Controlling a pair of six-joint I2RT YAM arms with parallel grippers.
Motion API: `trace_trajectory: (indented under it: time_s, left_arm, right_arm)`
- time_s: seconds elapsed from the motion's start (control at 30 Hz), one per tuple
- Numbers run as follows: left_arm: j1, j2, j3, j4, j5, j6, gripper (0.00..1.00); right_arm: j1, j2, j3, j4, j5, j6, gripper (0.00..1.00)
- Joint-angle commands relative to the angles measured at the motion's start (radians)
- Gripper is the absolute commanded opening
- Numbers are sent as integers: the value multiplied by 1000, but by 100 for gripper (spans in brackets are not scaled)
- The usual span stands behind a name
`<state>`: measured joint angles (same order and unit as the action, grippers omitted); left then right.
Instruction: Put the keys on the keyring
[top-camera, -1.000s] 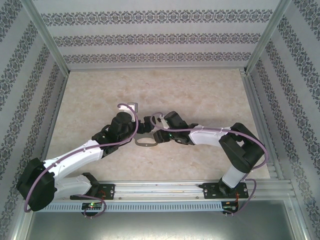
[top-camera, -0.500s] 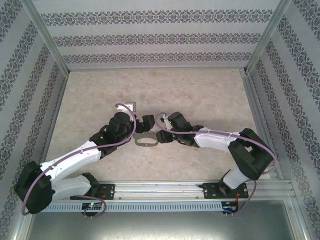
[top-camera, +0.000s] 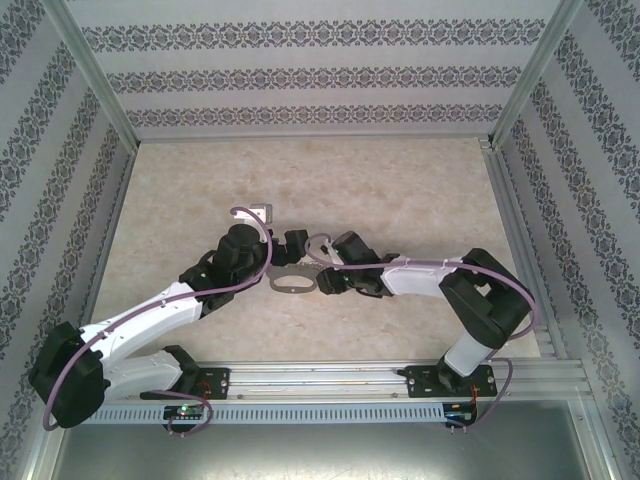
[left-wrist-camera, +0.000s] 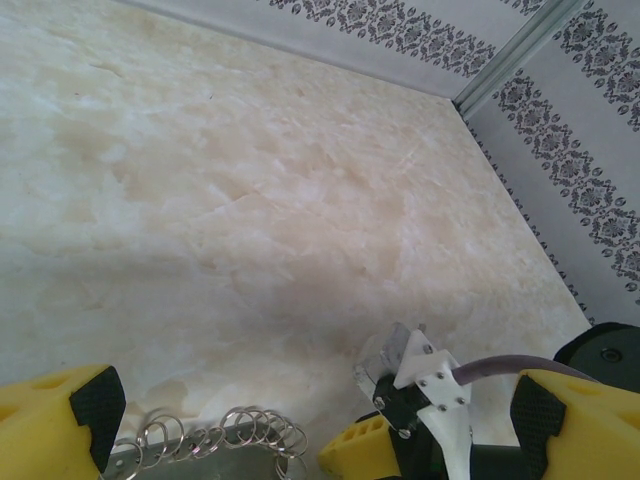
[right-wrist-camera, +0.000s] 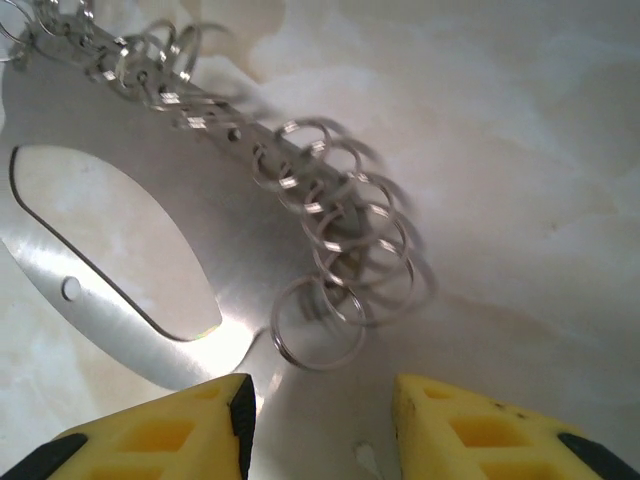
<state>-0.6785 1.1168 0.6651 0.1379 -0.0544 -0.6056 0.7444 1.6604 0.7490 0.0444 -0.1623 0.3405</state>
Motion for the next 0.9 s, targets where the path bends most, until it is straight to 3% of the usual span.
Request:
trace_trajectory:
  time_s: [0.0, 0.53, 0.87]
  left_arm:
    - [11, -29, 9, -13, -10, 10, 100]
    - [14, -25, 5, -4, -8, 13, 100]
    - [19, -23, -4, 10, -2, 8, 100]
  right_arm:
    - [12, 41, 38, 3, 9, -13, 42]
    - [13, 88, 112, -37, 57, -61, 40]
    - [14, 95, 126, -61, 98, -90, 32]
